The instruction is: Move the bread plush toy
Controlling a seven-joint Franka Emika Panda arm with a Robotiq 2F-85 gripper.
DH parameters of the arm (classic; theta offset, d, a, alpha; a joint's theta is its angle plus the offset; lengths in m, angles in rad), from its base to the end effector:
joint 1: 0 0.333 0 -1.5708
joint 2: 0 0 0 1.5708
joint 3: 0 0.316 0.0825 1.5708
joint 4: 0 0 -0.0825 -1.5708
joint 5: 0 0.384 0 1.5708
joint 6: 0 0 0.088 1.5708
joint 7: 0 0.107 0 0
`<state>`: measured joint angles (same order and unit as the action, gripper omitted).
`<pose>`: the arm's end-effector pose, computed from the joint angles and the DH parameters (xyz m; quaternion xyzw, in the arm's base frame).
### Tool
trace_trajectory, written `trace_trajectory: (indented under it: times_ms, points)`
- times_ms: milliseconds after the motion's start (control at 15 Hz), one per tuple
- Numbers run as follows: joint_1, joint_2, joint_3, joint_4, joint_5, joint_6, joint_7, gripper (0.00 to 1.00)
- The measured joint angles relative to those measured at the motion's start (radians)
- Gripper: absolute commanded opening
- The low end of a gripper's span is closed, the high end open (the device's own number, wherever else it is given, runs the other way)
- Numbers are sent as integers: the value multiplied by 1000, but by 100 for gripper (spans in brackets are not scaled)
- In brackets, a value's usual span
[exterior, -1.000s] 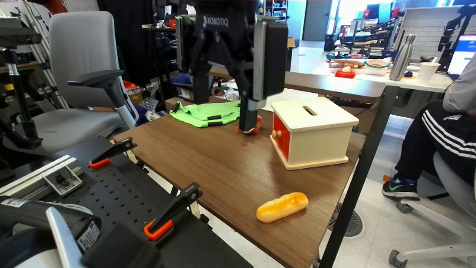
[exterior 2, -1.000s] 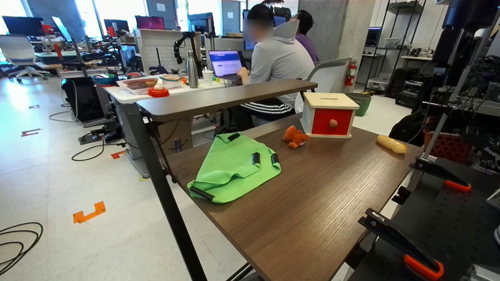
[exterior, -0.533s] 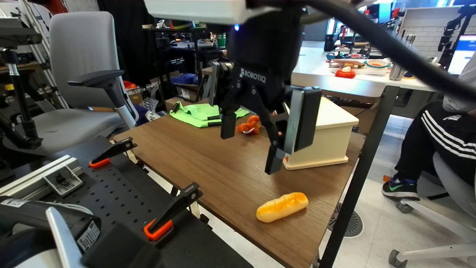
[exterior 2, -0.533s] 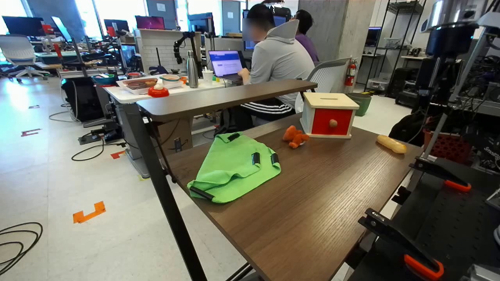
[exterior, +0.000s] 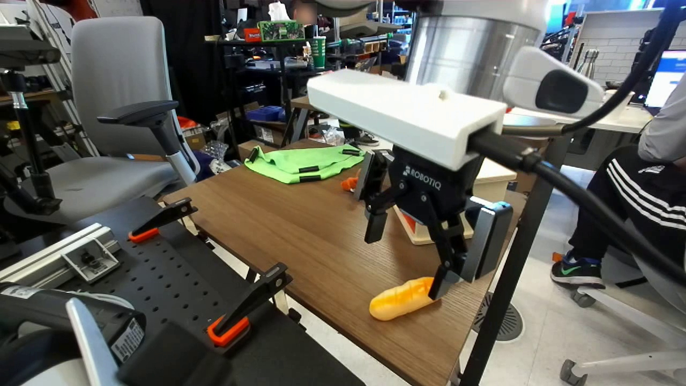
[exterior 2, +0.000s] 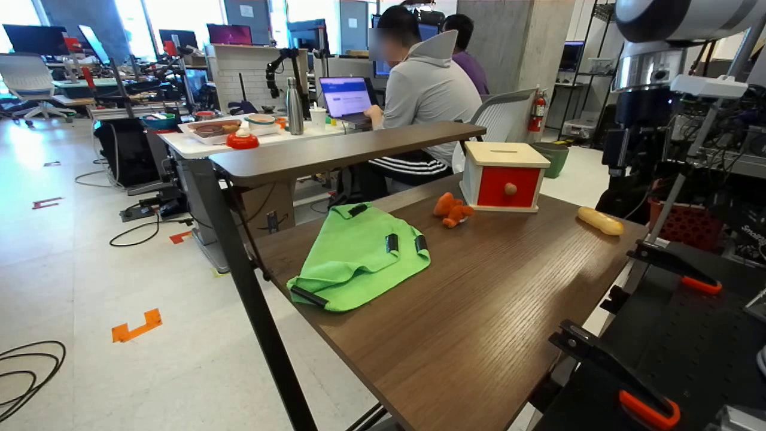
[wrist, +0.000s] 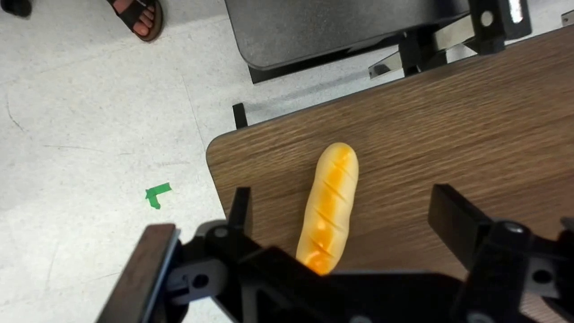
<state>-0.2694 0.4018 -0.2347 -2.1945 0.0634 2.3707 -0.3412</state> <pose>0.4650 -0.2598 0.1879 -0.9888 0.1016 0.1077 0.0192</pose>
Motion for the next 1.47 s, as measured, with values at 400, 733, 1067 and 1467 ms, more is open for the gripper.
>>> trace_trajectory:
  times_ms: [400,733,1067,1467]
  points:
    - [-9,118,34,44,-3,57,37,100]
    - [-9,164,36,44,-14,137,52,49]
    - [-9,172,37,44,-41,146,56,12]
    - [-9,120,47,4,-51,146,52,9]
